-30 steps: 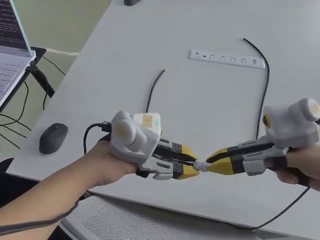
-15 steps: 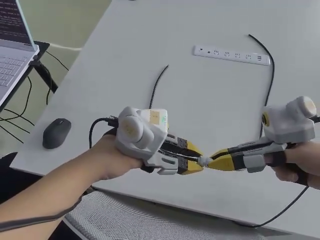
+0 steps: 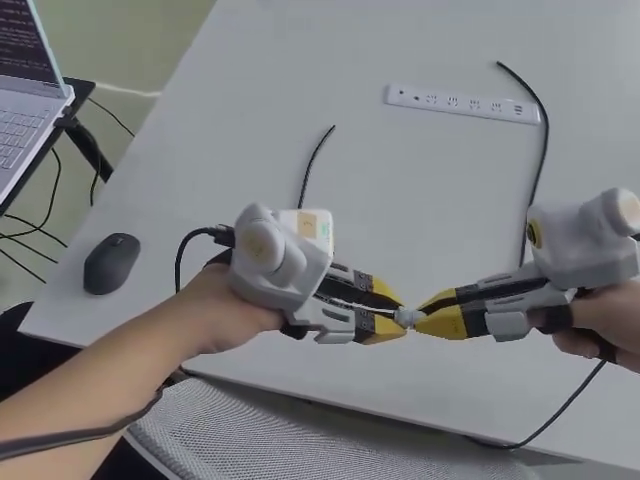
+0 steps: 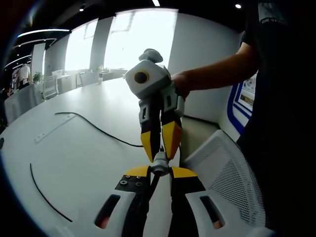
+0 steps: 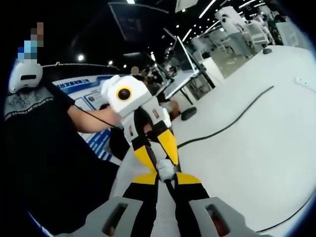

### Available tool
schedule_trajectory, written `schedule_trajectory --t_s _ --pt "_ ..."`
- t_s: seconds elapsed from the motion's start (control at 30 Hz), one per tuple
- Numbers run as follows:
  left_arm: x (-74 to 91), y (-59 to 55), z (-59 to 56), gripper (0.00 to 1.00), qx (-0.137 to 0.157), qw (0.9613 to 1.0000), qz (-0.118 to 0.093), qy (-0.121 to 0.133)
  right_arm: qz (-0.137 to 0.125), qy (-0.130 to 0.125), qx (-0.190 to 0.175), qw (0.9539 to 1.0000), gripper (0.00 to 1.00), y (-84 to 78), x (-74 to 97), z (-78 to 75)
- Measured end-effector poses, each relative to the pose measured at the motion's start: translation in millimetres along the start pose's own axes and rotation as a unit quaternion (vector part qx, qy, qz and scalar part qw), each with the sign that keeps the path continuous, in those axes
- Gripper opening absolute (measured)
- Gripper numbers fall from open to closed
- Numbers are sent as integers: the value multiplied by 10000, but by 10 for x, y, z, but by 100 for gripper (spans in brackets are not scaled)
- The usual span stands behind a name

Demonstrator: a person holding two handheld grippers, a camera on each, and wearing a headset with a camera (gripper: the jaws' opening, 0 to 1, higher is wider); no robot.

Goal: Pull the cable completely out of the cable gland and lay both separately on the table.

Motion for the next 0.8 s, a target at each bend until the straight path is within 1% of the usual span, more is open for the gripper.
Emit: schedule_trajectory --t_s 0.07,0.1,0.17,0.27,0.37,0.4,0.43,0.47,0.5,0.53,0.57,0.6,0.63,0.67,0.7,0.73,0.77,0.8 --pt "-1 2 -1 15 61 10000 -10 -6 10 -43 128 9999 7 -2 6 -2" --pt "0 2 0 15 140 9999 -12 -20 27 -72 263 9996 7 -2 7 0" --pt "1 2 3 15 204 9998 -13 -24 57 -128 373 9992 7 0 5 1" --pt "11 6 8 15 325 9995 -5 -35 188 -315 889 9954 7 19 -5 4" --pt "27 9 17 15 432 9991 -14 -31 282 -541 1179 9911 7 36 -13 16" --pt "32 11 18 15 457 9989 -28 -33 348 -633 1391 9876 7 43 -15 21" --pt "36 15 9 15 473 9989 -36 -54 391 -667 1542 9850 7 40 -18 37" --pt "38 17 5 15 490 9988 -41 -67 431 -716 1727 9814 7 43 -19 45" --pt "37 18 1 15 526 9986 -50 -83 521 -788 2009 9750 7 35 -19 57" --pt "35 17 -1 15 543 9985 -52 -95 576 -839 2120 9720 7 23 -17 56" --pt "33 18 -19 15 574 9983 -40 -125 692 -921 2283 9667 7 8 -19 65" --pt "30 20 -28 15 570 9983 -38 -136 752 -967 2449 9618 7 7 -24 73" --pt "27 21 -40 15 563 9983 -31 -151 781 -984 2523 9595 7 2 -26 78" --pt "24 23 -52 15 573 9982 -22 -167 847 -1025 2677 9543 7 -7 -29 87" --pt "17 19 -59 15 578 9982 -5 -185 928 -1124 2810 9486 7 -24 -35 91" --pt "14 17 -61 15 569 9982 5 -187 960 -1189 2913 9443 7 -25 -39 90" --pt "12 10 -56 15 557 9983 22 -185 994 -1290 3081 9373 7 -26 -45 90" --pt "12 9 -55 15 559 9983 29 -189 1004 -1329 3144 9346 7 -31 -51 96"
Point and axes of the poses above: the centre of the closed fingertips' face, and the gripper's own axes: x roughly backward along the fingers, z roughly to its left, y roughly out of its top, the point moved 3 cm from there along x, roughly backward along the fingers, and after that the axes turned 5 degrees about y, right-handed, at the moved point
